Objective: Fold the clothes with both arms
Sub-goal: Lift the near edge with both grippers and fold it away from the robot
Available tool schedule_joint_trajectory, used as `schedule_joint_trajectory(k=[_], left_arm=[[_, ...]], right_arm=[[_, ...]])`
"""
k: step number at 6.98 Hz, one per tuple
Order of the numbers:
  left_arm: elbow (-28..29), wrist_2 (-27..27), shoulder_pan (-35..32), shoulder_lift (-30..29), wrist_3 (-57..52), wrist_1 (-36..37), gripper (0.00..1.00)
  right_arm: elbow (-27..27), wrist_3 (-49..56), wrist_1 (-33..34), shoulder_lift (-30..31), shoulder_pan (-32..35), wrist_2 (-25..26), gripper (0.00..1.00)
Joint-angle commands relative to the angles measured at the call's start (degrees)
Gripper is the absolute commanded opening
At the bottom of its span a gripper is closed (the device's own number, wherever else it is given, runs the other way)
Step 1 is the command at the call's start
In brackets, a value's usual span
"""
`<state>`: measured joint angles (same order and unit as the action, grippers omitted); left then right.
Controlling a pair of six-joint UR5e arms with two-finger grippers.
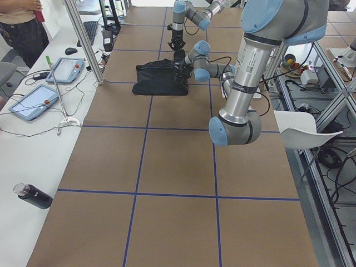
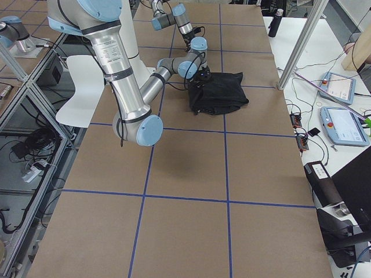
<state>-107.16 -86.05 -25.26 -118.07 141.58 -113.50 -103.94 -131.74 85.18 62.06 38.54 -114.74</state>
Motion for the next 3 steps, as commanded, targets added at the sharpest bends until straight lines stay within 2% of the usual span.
schedule_joint_trajectory(k=[1,3], left_arm=[[4.31,-3.85,-7.14,-2.94,-4.62,-0.06,0.0],[12.02,-5.97,-9.89,-5.23,-6.14,-6.0,0.0]], right_arm=[[9.5,3.4,-0.01,-5.26,5.12,-3.28,0.0],[15.14,5.43,-0.01,-9.12,7.68,-5.04,0.0]])
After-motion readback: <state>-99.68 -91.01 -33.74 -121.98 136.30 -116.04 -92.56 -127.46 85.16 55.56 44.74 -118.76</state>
